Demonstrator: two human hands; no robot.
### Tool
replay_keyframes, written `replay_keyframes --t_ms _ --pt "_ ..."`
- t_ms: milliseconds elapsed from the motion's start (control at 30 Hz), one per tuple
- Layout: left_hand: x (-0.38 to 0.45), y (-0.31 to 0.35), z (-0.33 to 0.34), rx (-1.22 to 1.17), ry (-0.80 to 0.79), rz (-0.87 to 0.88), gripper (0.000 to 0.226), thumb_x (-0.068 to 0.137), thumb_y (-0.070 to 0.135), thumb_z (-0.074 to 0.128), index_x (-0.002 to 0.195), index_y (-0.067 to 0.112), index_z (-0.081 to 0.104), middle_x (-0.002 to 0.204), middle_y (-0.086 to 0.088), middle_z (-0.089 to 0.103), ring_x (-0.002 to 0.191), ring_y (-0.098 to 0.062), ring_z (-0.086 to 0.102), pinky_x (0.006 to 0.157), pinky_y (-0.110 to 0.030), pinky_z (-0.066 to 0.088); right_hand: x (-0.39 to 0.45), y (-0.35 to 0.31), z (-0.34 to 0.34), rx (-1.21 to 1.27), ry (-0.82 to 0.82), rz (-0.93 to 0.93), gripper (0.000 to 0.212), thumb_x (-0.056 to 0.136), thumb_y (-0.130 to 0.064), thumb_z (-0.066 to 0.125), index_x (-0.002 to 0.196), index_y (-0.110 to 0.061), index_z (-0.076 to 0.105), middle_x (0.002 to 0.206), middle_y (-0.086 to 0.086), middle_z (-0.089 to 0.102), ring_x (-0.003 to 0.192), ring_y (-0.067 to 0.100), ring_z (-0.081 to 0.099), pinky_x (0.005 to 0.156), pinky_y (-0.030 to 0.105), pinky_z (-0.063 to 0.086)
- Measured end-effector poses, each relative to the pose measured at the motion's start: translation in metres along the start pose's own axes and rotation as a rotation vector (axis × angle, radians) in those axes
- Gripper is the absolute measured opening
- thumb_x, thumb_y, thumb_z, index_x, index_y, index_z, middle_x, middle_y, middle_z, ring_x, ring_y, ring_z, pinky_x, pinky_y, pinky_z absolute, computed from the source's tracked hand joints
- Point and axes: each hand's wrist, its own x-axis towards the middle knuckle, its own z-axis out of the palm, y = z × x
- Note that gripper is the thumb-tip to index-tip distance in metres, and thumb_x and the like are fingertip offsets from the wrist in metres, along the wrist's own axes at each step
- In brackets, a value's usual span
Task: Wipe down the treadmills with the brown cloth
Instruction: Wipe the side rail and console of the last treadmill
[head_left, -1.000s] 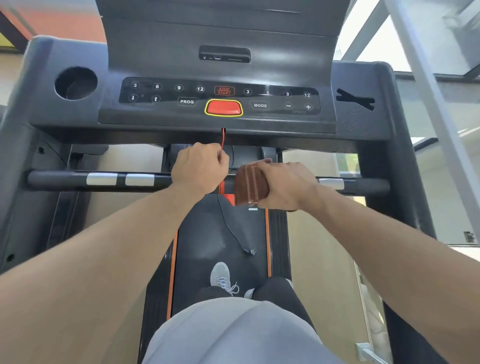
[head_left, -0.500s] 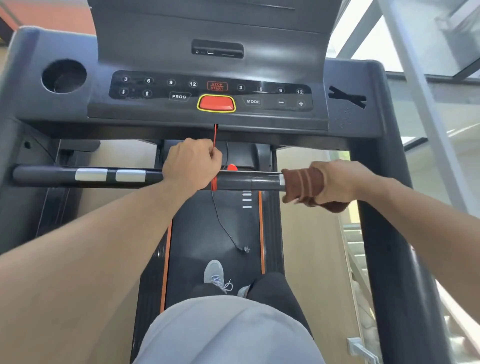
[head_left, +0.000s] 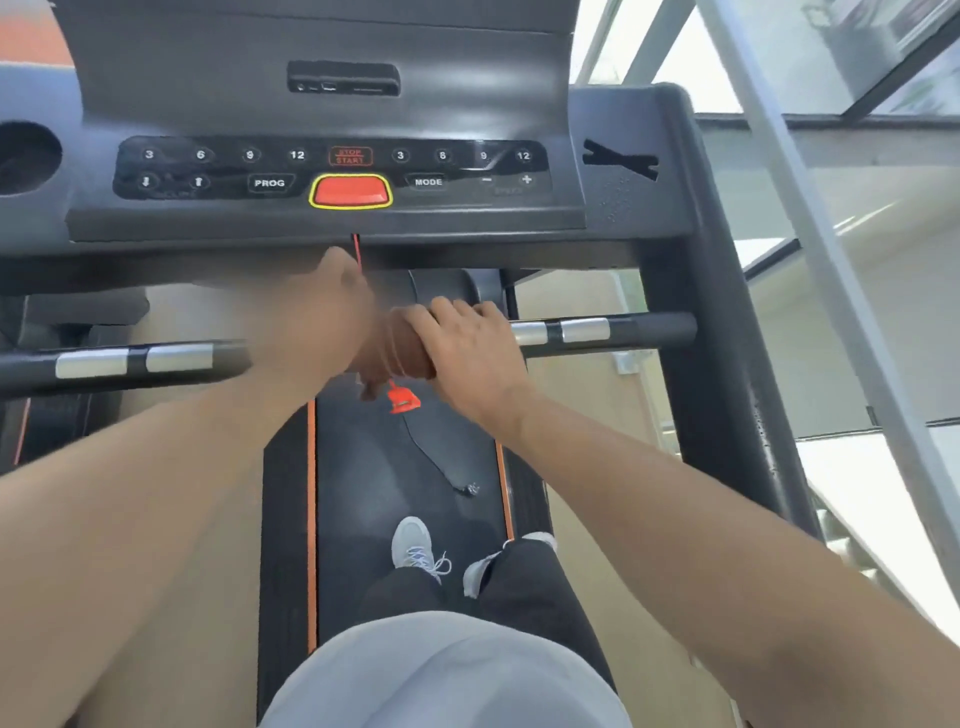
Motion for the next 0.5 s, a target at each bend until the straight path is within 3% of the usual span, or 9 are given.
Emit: replay_keyframes --t_ms 100,267,367,433,500 --pt "0.000 -0.001 0.000 -0.049 -0.022 -0.030 0.026 0.100 0.034 0.049 0.122 0.020 0.048 0.073 -0.012 0.068 0.071 -0.044 0.064 0.068 -0.047 0.047 -0.016 0.043 -0.009 -0.011 -0.061 -0.006 0.058 0.072 -0.022 0.084 0.124 -0.022 0.057 0.103 0.002 0.064 0.096 0.027 0.066 0.077 0.040 0.045" --pt "-0.005 0.004 -0.006 -0.119 -0.021 -0.014 0.035 0.099 0.028 0.057 0.130 0.016 0.047 0.077 0.003 0.063 0.077 -0.035 0.064 0.073 -0.045 0.047 -0.076 0.165 -0.040 -0.095 -0.230 0.215 0.046 0.085 -0.014 0.070 0.126 -0.023 0.051 0.117 0.004 0.063 0.113 0.029 0.059 0.108 0.043 0.041" --pt "-0.003 0.005 -0.009 -0.190 0.011 0.006 0.040 0.095 0.025 0.064 0.132 0.015 0.050 0.091 0.002 0.066 0.093 -0.031 0.062 0.084 -0.048 0.048 -0.102 0.197 -0.054 -0.050 -0.245 0.271 0.067 0.084 -0.015 0.078 0.143 -0.025 0.047 0.136 0.004 0.058 0.130 0.027 0.050 0.124 0.041 0.028" --pt "0.002 0.008 -0.008 -0.170 0.049 0.076 0.044 0.092 0.021 0.068 0.132 0.012 0.054 0.103 -0.005 0.068 0.100 -0.034 0.059 0.091 -0.049 0.044 -0.103 0.180 -0.055 -0.015 -0.222 0.376 0.087 0.084 -0.013 0.079 0.157 -0.023 0.033 0.159 0.009 0.040 0.151 0.032 0.029 0.129 0.042 0.009" --pt "0.006 0.025 -0.006 -0.198 0.090 0.151 0.044 0.089 0.018 0.071 0.130 0.011 0.056 0.112 -0.008 0.067 0.106 -0.033 0.057 0.095 -0.045 0.040 -0.109 0.157 -0.052 -0.026 -0.083 0.595 0.099 0.083 -0.014 0.081 0.162 -0.021 0.023 0.169 0.012 0.022 0.158 0.035 0.009 0.128 0.045 0.001"
